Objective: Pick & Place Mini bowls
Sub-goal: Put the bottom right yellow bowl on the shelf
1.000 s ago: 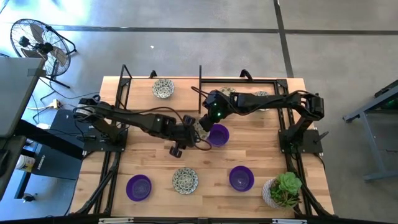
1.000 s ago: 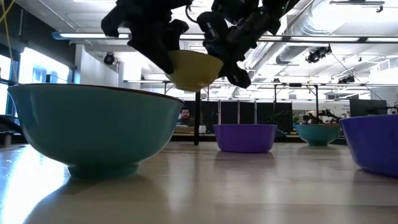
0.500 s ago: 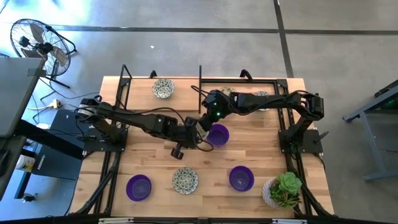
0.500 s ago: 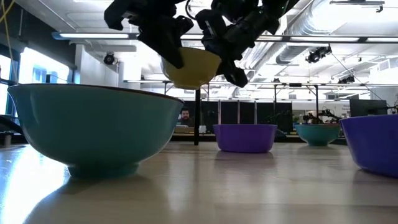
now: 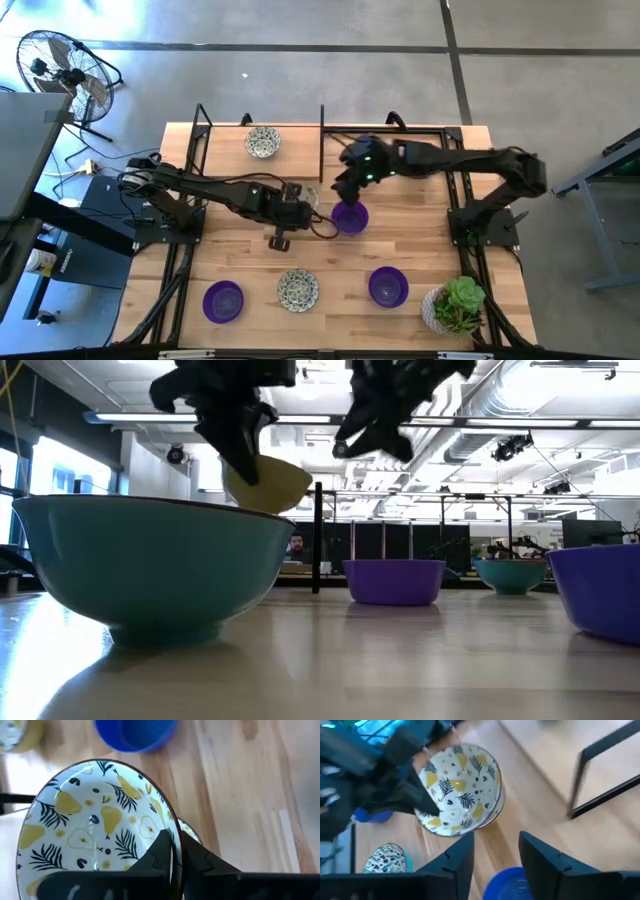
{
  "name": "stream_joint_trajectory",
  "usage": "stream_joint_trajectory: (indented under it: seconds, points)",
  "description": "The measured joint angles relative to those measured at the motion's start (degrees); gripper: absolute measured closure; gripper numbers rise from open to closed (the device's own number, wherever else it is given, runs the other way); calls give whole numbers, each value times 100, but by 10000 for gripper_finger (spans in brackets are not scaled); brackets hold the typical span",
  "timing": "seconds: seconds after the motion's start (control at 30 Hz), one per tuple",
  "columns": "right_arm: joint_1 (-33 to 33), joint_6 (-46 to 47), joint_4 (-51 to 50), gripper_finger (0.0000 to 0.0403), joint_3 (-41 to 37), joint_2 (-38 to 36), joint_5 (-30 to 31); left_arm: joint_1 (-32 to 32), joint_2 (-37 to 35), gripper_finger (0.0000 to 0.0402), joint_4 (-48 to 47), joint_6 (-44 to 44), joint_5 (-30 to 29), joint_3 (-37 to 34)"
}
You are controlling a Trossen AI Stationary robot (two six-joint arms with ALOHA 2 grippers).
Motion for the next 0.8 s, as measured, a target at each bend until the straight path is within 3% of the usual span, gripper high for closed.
stream_joint_trajectory:
  seconds: [0.2, 0.53, 0.8]
  points:
    - [377, -413, -44, 276, -475, -952, 734, 84, -523, 394, 80, -543, -134, -347]
    - [861, -407, 1479, 396, -2196, -2118, 1026, 795, -2018, 394, 120, -1808, -183, -1677]
    - [874, -370, 2535, 391, -3143, -2320, 861, 1558, -2588, 394, -811, -2639, -827, -1876]
